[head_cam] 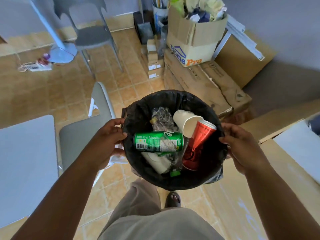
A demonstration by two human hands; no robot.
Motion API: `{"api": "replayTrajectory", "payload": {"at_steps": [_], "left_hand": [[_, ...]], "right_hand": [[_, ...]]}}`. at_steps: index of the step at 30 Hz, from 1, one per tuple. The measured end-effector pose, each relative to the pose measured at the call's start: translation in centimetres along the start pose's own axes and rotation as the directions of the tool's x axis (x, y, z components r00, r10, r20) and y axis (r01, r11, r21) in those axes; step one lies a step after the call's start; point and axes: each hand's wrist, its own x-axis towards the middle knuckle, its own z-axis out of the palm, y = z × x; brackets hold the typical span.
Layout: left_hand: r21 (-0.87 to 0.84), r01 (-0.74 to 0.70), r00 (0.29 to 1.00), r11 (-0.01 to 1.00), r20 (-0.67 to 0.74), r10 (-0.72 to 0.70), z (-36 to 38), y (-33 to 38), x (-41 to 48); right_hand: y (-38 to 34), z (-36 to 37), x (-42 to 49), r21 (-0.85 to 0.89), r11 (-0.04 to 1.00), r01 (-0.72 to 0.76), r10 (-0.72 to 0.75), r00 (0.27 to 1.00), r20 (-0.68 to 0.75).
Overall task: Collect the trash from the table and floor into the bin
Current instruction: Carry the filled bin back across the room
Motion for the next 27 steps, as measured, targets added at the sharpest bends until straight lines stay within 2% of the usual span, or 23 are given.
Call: {"api": "replayTrajectory", "payload": {"at_steps": [5, 11, 19, 27], "left_hand": [[-0.053, -0.007, 0.999, 0.999, -0.039, 0.005, -2.4, 2.4, 6.3], [-0.093, 0.023, 0.995, 0.995, -0.099, -0.032, -5.8, 6.2, 15.6], [-0.123, -0.011, 0.982, 0.992, -0.186, -0.012, -10.6, 11.9, 24.7], [-0.188, -0.028, 0.953, 0.982, -0.3, -0.031, -13.5, 16.1, 33.6]], "right_hand": [[-3.9, 3.5, 8.3, -0.047, 0.999, 0.01, -0.006, 0.996, 0.092], [-9.4, 8.8, 17.9, -0.109, 0.994, -0.01, 0.023, 0.993, 0.119], [-16.9, 16.5, 28.7, -0.132, 0.991, 0.019, -0.002, 0.991, 0.132], [-22.5, 22.9, 40.6, -0.157, 0.987, 0.011, 0.027, 0.972, 0.235]]}}
